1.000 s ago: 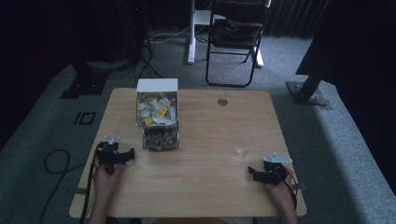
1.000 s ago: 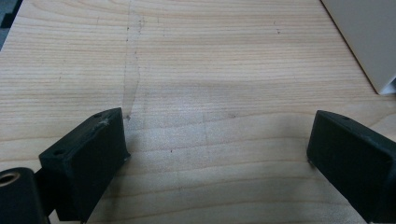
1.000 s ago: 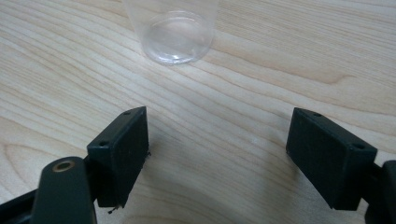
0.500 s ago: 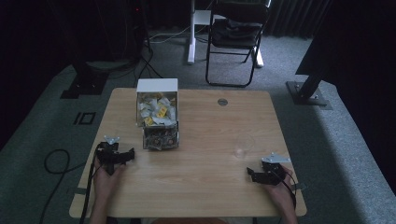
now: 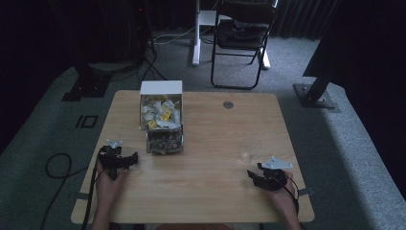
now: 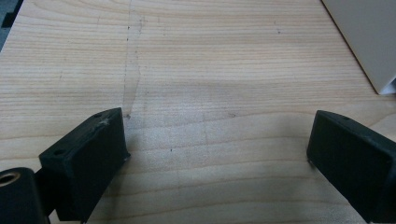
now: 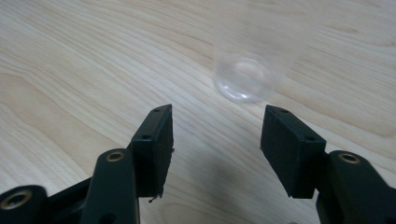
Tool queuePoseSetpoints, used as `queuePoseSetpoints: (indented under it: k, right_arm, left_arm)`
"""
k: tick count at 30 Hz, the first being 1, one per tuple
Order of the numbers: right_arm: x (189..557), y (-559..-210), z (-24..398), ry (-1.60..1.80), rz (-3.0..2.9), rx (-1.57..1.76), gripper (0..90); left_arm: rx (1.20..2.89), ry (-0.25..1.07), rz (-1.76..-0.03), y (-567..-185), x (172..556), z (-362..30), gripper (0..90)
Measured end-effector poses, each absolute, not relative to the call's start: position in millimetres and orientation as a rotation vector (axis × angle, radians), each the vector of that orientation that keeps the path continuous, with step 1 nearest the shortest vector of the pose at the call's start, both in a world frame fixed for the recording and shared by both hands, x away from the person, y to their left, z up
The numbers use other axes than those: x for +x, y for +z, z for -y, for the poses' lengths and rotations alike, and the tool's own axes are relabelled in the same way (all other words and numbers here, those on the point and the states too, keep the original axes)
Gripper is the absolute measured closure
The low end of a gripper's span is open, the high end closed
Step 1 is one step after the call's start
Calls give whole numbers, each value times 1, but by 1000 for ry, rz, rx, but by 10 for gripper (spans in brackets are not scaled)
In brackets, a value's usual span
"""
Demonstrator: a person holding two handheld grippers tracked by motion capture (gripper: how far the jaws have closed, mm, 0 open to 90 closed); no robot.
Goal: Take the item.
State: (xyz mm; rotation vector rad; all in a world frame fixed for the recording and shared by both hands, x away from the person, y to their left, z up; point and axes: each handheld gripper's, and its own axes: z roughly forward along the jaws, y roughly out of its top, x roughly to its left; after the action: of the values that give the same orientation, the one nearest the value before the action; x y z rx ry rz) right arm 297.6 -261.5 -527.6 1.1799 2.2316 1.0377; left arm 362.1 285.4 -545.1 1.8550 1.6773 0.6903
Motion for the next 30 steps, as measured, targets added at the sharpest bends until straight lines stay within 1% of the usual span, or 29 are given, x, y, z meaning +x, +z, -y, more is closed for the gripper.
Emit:
queuePoseSetpoints:
  k: [19,30]
  right_arm:
    - [290,-510,216,1135,-2286,994,460]
    - [290,-502,191,1179,-2308,914,505]
  left_arm:
    - [1855,691,-1678,-545,362,-285,56]
    - [1855,691,-1678,-545,362,-285,56]
